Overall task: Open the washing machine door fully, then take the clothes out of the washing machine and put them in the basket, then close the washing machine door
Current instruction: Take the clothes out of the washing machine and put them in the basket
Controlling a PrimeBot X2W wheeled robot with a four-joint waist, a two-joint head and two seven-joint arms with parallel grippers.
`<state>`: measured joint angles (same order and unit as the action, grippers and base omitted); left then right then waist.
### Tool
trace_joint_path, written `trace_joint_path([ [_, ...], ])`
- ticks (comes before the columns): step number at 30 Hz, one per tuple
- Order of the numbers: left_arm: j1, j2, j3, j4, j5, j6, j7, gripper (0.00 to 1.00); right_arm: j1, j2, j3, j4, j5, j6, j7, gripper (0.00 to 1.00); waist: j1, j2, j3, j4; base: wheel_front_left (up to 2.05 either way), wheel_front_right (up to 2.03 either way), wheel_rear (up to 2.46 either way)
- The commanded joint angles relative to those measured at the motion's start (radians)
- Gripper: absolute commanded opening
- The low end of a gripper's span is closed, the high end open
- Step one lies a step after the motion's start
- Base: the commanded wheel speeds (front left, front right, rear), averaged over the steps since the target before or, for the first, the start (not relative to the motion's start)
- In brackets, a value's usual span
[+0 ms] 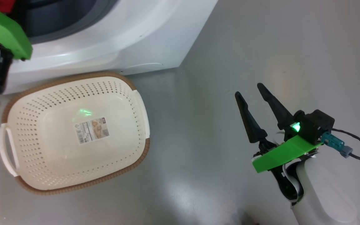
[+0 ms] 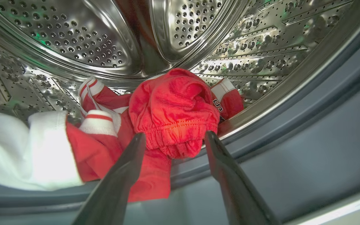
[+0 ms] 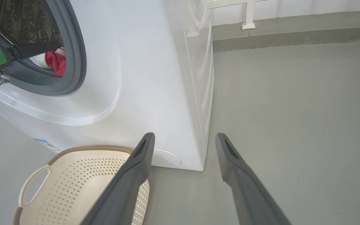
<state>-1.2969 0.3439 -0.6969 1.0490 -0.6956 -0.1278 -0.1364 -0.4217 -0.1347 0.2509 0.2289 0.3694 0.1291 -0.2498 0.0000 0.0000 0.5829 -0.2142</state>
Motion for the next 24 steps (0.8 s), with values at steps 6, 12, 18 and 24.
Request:
trace_joint_path([
  [6, -0.085, 0.053, -0.036, 0.025, -0.047, -0.003, 0.001, 1.00, -0.005, 0.013, 0.029, -0.028, -0.008, 0.002, -0.012, 1.00, 0.0000, 0.0000, 0.041, -0.030, 0.00, 0.00, 0.00],
  [12, -0.115, 0.066, -0.084, 0.056, -0.070, -0.003, -0.005, 1.00, -0.013, 0.019, 0.035, -0.026, -0.007, 0.002, -0.012, 1.00, 0.0000, 0.0000, 0.051, -0.042, 0.00, 0.00, 0.00],
  [18, -0.140, 0.076, -0.119, 0.091, -0.088, -0.003, -0.018, 1.00, -0.013, 0.024, 0.041, -0.029, -0.006, 0.002, -0.012, 1.00, 0.0000, 0.0000, 0.058, -0.054, 0.00, 0.00, 0.00],
  [24, -0.153, 0.078, -0.151, 0.107, -0.099, -0.003, -0.028, 0.61, -0.013, 0.027, 0.042, -0.031, -0.007, 0.002, -0.012, 1.00, 0.0000, 0.0000, 0.063, -0.062, 0.00, 0.00, 0.00],
])
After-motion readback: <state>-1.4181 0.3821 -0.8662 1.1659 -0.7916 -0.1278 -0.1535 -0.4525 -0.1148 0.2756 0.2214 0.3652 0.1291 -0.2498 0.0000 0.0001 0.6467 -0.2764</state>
